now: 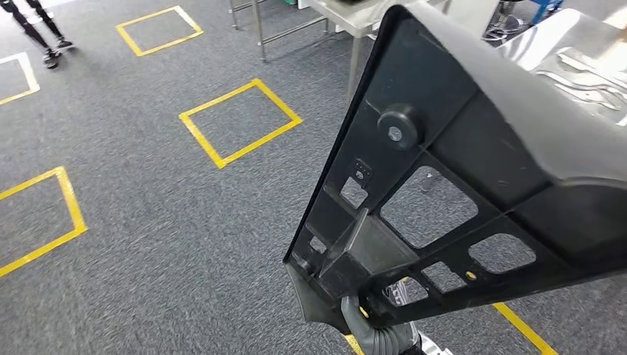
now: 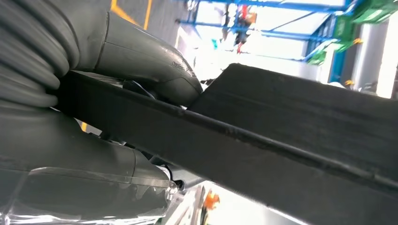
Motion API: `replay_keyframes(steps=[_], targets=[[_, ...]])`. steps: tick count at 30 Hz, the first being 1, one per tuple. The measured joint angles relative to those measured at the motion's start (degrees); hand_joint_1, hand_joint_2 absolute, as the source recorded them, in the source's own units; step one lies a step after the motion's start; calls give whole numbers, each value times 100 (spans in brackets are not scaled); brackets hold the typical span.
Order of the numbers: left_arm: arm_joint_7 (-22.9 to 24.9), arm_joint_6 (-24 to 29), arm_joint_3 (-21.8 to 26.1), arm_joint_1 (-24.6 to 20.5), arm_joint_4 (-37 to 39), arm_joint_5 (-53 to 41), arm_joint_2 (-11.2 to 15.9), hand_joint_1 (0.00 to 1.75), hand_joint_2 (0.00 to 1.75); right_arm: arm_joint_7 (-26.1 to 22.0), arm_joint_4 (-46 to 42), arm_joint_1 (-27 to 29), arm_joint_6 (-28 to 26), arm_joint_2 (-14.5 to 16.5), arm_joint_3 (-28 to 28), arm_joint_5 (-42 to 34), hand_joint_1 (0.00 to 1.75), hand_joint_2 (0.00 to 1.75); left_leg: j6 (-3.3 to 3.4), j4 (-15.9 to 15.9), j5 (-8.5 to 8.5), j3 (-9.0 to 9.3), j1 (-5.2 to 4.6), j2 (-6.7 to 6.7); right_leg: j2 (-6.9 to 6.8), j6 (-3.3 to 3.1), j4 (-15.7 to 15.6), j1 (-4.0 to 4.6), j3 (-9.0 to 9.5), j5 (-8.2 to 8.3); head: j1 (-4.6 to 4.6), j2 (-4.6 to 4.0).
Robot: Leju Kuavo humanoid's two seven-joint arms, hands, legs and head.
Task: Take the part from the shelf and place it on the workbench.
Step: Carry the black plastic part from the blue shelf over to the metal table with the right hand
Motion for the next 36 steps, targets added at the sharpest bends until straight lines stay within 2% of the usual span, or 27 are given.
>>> replay_keyframes(steps=[1,2,3,4,6,8,9,10,11,13,14,16,17,18,19,20,22,24,26,28,30,31,32,33,34,35,36], targets=[[-40,2,0,13,-2,2,20,0,175,-3,-17,66,0,-1,-33,15,175,175,1,341,-106,-186,0,-41,66,-15,3,7,6,-4,1,0],[-39,-1,0,28,-3,5,44,0,175,-24,-12,127,21,-2,-68,1,175,175,4,528,-107,-308,0,-60,145,-22,7,12,12,-9,1,0],[41,-29,1,43,-3,2,68,0,175,-76,16,166,62,-3,-105,-47,175,175,11,500,11,-334,1,-74,230,-23,15,14,19,-14,1,0],[189,-79,1,56,-3,-9,92,0,175,-152,65,180,110,-2,-139,-120,175,175,22,260,222,-262,3,-97,319,-18,27,13,27,-21,1,0],[603,-216,1,80,-2,-53,139,0,175,-334,204,149,187,4,-197,-284,175,175,57,-507,637,22,16,-327,478,16,69,10,20,-44,1,0],[848,-295,-1,105,-2,-98,167,0,175,-440,332,117,194,19,-249,-373,175,175,97,-927,761,184,20,-548,603,78,107,-2,-24,-55,1,0],[870,-314,-2,111,-3,-119,174,0,175,-457,378,112,177,27,-280,-391,175,175,123,-963,741,198,14,-567,659,118,112,-9,-48,-50,1,0],[833,-325,-9,114,-3,-144,176,0,175,-466,410,112,157,33,-315,-400,175,175,156,-978,754,205,13,-514,712,159,104,-21,-62,-40,1,0],[758,-329,-19,110,-4,-164,178,0,175,-473,434,114,137,37,-353,-405,175,175,196,-1009,772,217,16,-453,666,193,120,-24,-74,-49,1,0],[529,-303,-37,98,-5,-154,175,0,175,-487,469,77,118,43,-420,-414,175,175,272,-1070,803,241,35,-317,379,252,375,-13,-201,-218,1,0],[419,-278,-41,96,-6,-134,175,0,175,-492,486,40,121,48,-442,-418,175,175,293,-1081,807,247,33,-242,189,274,674,-17,-347,-386,2,0],[283,-240,-40,104,-6,-91,175,0,175,-496,530,-30,139,62,-471,-422,175,175,308,-1081,794,246,25,-82,30,326,1400,-44,-718,-706,2,0],[255,-230,-40,105,-6,-78,175,0,175,-496,555,-46,150,67,-483,-423,175,175,306,-1079,786,248,23,-5,9,346,1621,-60,-830,-751,2,0],[240,-225,-39,102,-6,-68,175,0,175,-496,579,-52,159,70,-495,-423,175,175,300,-1079,775,255,22,68,-9,358,1624,-73,-830,-684,2,0],[219,-220,-39,97,-6,-61,174,0,175,-496,601,-58,167,73,-504,-423,175,175,290,-1078,764,268,22,132,-37,362,1402,-80,-710,-527,2,0],[174,-210,-39,92,-6,-50,172,0,175,-496,617,-68,174,76,-510,-423,175,175,274,-1078,750,289,21,188,-108,350,997,-78,-487,-327,2,0],[-11,-166,-39,88,-6,-5,166,0,175,-498,641,-109,187,84,-514,-422,175,175,224,-1073,718,329,0,283,-291,288,274,-37,-98,-88,2,0],[-250,-111,-38,75,-6,54,159,0,175,-501,654,-148,205,92,-515,-421,175,175,160,-1074,696,356,-15,365,-338,217,54,11,-2,-72,2,0],[-370,-84,-36,43,-6,97,152,0,175,-499,656,-166,247,108,-516,-420,175,175,92,-1082,671,395,-7,424,-225,151,23,7,4,-53,2,0],[-298,-88,-32,21,-6,116,147,0,175,-489,662,-209,315,141,-516,-421,175,175,38,-879,512,345,8,280,-119,77,-36,-28,43,-22,1,0],[-84,-129,-24,20,-6,117,146,0,175,-464,683,-293,376,197,-516,-421,175,175,8,-203,151,41,22,37,-4,31,-60,-42,56,-5,-1,0],[33,-159,-17,26,-6,114,146,0,175,-448,697,-330,395,225,-517,-420,175,175,-1,202,-11,-162,24,-27,65,20,-57,-35,55,-4,-1,0],[140,-186,-9,36,-6,110,147,0,175,-435,706,-353,408,250,-517,-418,175,175,-8,495,-85,-320,24,-61,138,15,-54,-29,59,-5,0,0],[219,-209,-1,47,-6,106,147,0,175,-424,711,-364,416,271,-518,-415,175,175,-7,577,-35,-386,24,-76,212,14,-49,-23,65,-9,0,0],[276,-226,5,59,-6,104,149,0,175,-415,713,-372,429,294,-518,-411,175,175,2,421,131,-344,24,-90,289,16,-42,-19,76,-14,0,0],[308,-233,9,66,-6,104,152,0,175,-405,713,-379,450,319,-519,-407,175,175,17,60,374,-204,25,-139,362,24,-33,-18,87,-22,0,0],[318,-232,13,70,-6,107,157,0,175,-392,713,-388,476,344,-520,-404,175,175,40,-355,584,-36,28,-271,426,37,-23,-19,92,-32,0,0]])
